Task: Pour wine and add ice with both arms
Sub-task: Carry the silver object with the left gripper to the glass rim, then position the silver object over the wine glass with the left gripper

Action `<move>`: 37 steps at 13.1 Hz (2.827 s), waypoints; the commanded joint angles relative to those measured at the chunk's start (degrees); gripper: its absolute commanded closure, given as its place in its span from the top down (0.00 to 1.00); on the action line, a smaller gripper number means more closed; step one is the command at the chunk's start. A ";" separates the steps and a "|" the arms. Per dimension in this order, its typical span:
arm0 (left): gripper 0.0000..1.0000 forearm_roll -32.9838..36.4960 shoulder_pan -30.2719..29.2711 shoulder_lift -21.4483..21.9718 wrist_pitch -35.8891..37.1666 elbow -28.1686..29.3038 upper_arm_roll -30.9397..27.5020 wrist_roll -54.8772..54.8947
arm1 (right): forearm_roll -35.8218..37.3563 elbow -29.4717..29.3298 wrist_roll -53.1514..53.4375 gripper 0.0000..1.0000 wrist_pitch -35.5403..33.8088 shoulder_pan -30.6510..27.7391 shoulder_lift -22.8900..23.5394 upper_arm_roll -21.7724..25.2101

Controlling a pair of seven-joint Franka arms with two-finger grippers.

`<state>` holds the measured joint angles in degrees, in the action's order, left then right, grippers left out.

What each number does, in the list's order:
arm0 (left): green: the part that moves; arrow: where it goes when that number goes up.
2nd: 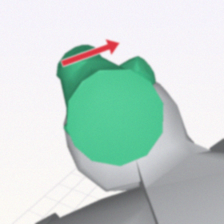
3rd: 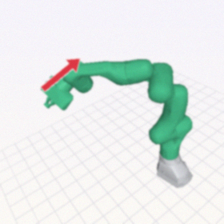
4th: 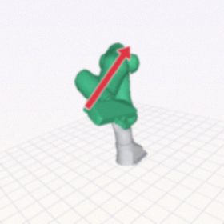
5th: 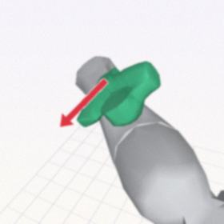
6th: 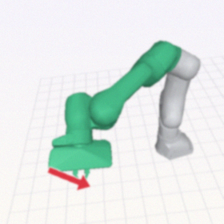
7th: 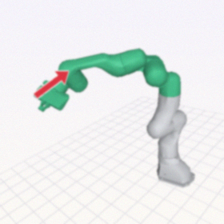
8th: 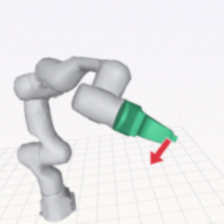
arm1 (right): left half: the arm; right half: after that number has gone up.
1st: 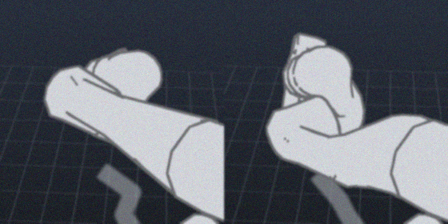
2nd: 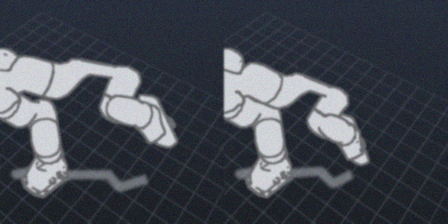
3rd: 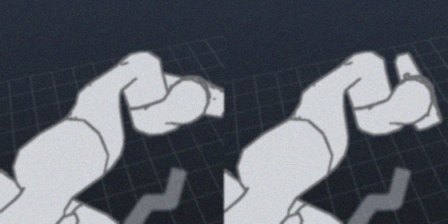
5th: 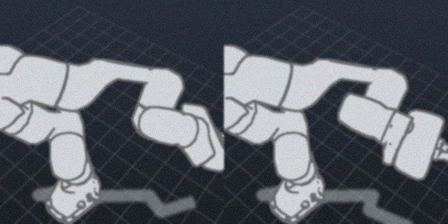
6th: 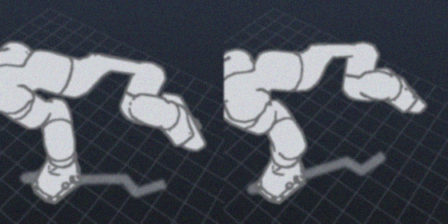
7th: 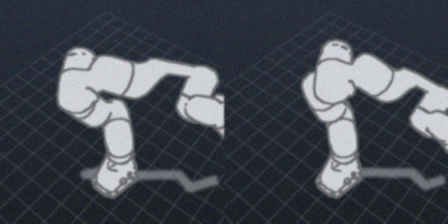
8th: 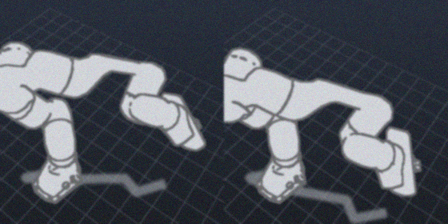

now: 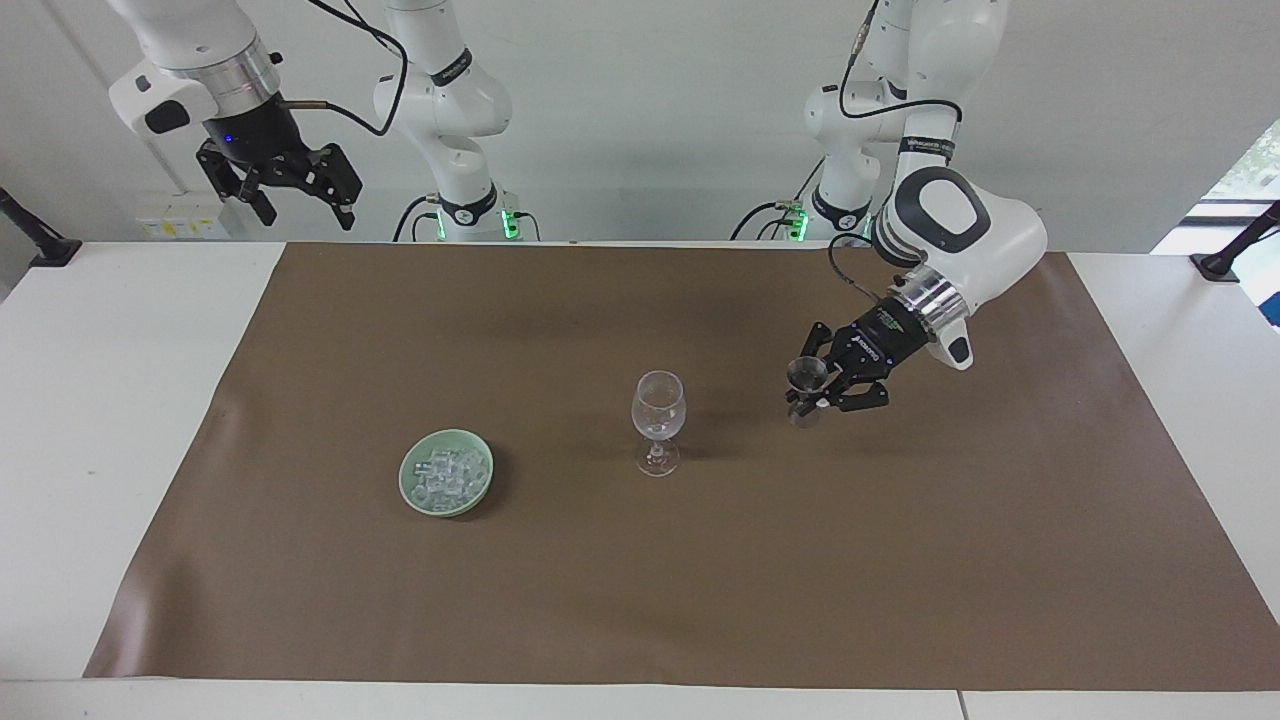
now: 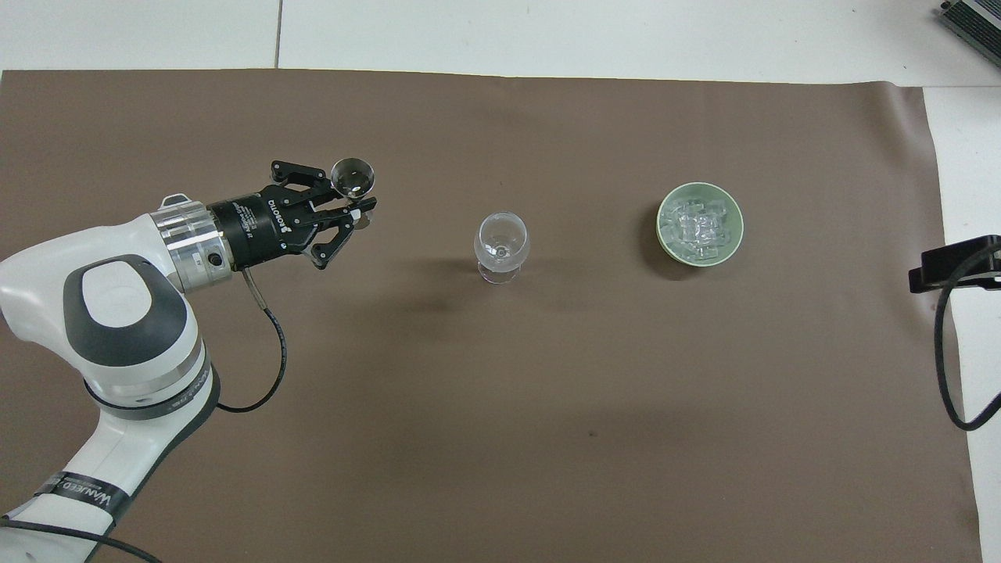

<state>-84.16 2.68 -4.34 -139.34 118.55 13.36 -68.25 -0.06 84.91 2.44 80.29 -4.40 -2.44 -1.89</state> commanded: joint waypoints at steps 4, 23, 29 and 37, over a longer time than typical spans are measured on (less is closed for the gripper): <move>0.00 -3.56 -0.48 0.92 -9.62 0.89 7.10 -1.53 | -1.08 -0.45 -0.94 1.00 -1.10 -0.26 -0.02 0.04; 0.00 -1.89 -0.48 -4.88 -27.55 -4.20 19.33 -2.86 | -1.08 -0.45 -0.94 1.00 -1.10 -0.26 -0.02 0.04; 0.00 3.12 -0.48 -5.94 -30.11 -4.91 20.12 -1.63 | -1.08 -0.62 -0.94 1.00 -1.10 -0.26 -0.02 0.04; 0.00 5.58 -0.39 -5.94 -32.75 -4.47 20.56 3.11 | -1.08 -0.62 -0.94 1.00 -1.10 -0.26 -0.02 0.04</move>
<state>-79.42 2.62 -9.65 -170.18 114.57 33.15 -66.72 -0.06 84.90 2.44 80.29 -4.40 -2.44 -1.89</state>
